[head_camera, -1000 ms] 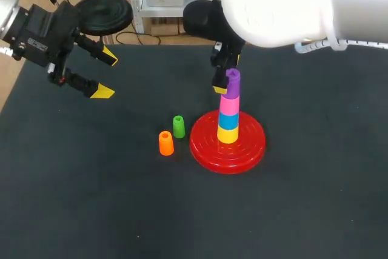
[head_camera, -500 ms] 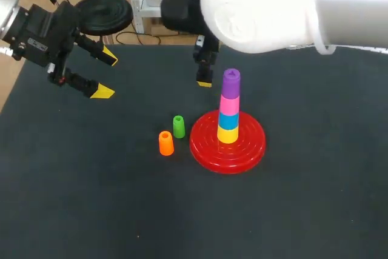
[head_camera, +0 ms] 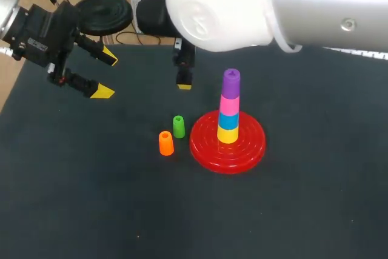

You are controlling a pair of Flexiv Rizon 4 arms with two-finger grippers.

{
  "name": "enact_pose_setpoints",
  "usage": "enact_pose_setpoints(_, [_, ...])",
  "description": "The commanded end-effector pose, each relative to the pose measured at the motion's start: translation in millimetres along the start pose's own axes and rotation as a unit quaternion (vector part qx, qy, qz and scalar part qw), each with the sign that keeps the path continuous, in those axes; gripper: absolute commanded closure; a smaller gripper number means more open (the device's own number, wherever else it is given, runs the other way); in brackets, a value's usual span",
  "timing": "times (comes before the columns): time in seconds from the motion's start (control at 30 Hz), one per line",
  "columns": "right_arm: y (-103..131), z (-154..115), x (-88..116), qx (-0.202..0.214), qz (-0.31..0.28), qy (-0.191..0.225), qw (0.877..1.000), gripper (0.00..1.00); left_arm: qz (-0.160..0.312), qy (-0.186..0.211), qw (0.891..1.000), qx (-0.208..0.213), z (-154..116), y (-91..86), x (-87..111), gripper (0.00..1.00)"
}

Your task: Pick up and stack the cylinders on the red base in this order: pink,purple,orange,green

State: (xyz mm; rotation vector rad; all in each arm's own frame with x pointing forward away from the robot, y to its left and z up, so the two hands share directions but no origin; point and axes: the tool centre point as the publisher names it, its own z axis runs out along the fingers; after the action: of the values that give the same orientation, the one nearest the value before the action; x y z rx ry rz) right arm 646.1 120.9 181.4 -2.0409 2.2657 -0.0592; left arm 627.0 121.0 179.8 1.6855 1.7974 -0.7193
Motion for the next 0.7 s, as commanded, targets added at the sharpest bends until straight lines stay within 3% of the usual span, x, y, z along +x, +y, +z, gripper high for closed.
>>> enact_pose_setpoints(0.03, [9.3, 7.9, -4.9, -0.006, -0.008, 0.003, 1.000, 0.00, 0.000, 0.000, 1.000, -0.001, 0.2, -0.9, 0.4, 0.00])
enact_pose_setpoints(0.3, [33.8, 26.7, -15.7, -0.027, -0.028, 0.009, 0.999, 0.00, 0.000, 0.000, 1.000, -0.001, 0.2, -0.9, 0.4, 0.00])
enact_pose_setpoints(0.7, [46.7, 53.7, -18.4, -0.044, -0.026, -0.004, 0.999, 0.00, 0.000, 0.000, 1.000, -0.001, 0.2, -0.9, 0.4, 0.00])
